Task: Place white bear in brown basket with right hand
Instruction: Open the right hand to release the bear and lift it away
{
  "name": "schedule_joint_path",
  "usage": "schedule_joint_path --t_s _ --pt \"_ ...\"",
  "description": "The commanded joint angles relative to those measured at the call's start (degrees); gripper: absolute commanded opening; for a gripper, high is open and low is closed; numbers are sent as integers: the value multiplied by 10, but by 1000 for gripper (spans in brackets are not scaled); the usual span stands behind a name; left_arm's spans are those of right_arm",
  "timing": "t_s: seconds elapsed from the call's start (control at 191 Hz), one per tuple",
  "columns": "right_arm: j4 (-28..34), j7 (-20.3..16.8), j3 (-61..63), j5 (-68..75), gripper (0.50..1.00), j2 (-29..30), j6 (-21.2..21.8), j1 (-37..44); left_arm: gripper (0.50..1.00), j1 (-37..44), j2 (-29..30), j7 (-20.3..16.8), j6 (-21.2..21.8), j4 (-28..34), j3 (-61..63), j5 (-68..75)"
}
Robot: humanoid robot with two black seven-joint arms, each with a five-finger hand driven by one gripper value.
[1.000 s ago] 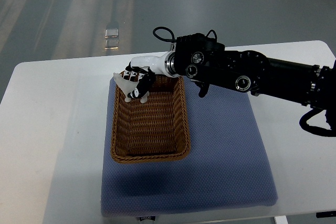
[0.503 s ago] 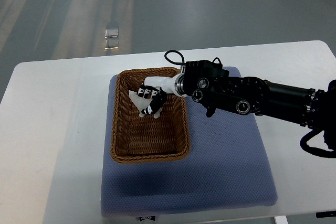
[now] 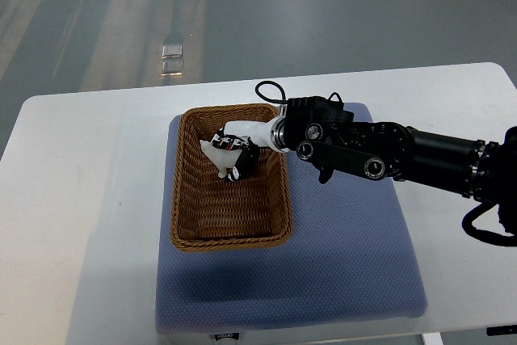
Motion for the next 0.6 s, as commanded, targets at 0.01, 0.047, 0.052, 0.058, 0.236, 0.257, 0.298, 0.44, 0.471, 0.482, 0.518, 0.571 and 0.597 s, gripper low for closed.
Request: schedule_joint_path --t_s 0.01,0.047,0.052,0.058,0.236,0.257,0.298,0.44,0.471,0.482,0.518,0.571,0.597 --pt "0 -1 1 0 827 0 0 2 1000 0 0 0 0 0 0 -1" --pt "0 -1 6 0 846 0 0 4 1000 0 0 0 0 0 0 0" --pt "0 -1 6 0 846 0 0 4 1000 0 0 0 0 0 0 0" --pt "0 -1 7 0 854 0 0 5 1000 0 0 0 0 0 0 0" --pt "0 -1 36 6 919 0 3 23 1000 0 0 0 0 0 0 0" --pt "0 -1 43 7 921 -2 4 23 1000 0 0 0 0 0 0 0" --pt "0 -1 56 10 921 -11 4 24 1000 1 0 0 0 0 1 0" --pt "0 0 124 14 924 -54 4 22 1000 0 0 0 0 0 1 0" --pt "0 0 145 14 924 -63 4 17 1000 0 0 0 0 -1 1 0" --pt "0 0 152 14 924 -66 4 16 1000 0 0 0 0 0 1 0" --pt "0 1 174 14 924 -73 4 15 1000 0 0 0 0 -1 1 0" --pt "0 4 216 14 924 -83 3 -3 1000 0 0 0 0 -1 2 0" --pt "0 6 232 14 924 -87 3 -13 1000 0 0 0 0 -1 1 0"
